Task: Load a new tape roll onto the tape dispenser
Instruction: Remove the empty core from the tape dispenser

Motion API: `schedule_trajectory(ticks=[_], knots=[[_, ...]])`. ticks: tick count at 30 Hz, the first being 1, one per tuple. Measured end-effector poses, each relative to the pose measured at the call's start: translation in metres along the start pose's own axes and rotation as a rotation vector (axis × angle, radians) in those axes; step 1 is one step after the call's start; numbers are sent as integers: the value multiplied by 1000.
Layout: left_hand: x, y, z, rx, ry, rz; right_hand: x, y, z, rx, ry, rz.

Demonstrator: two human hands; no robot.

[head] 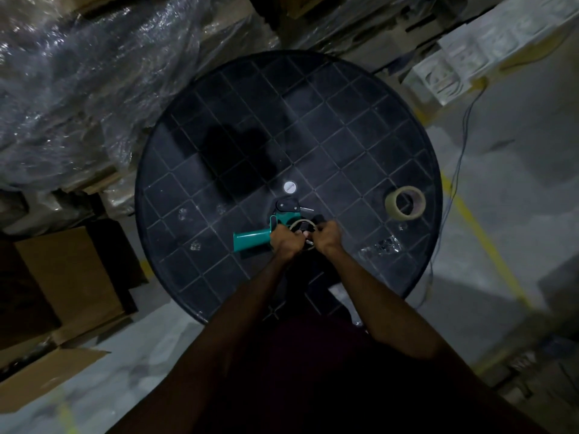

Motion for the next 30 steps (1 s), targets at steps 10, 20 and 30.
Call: schedule_trajectory(ticks=[10,20,30], knots=[[-13,8,0,12,-146,126,-3,17,-5,43,22,-71],[-25,8,-8,-136,-215,152,3,37,-4,66,-28,-95],[-20,-22,2,-177,-198,240,-7,33,-9,29,30,-104]])
Point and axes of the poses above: each hand's wrist, its own y-axis away from the middle knuckle, its own z-axis out of the palm, x = y × z, the point moved 2 cm from there along -y, towards the middle knuckle, and after that the axes turned 4 degrees about -x, right-handed, at the moved point
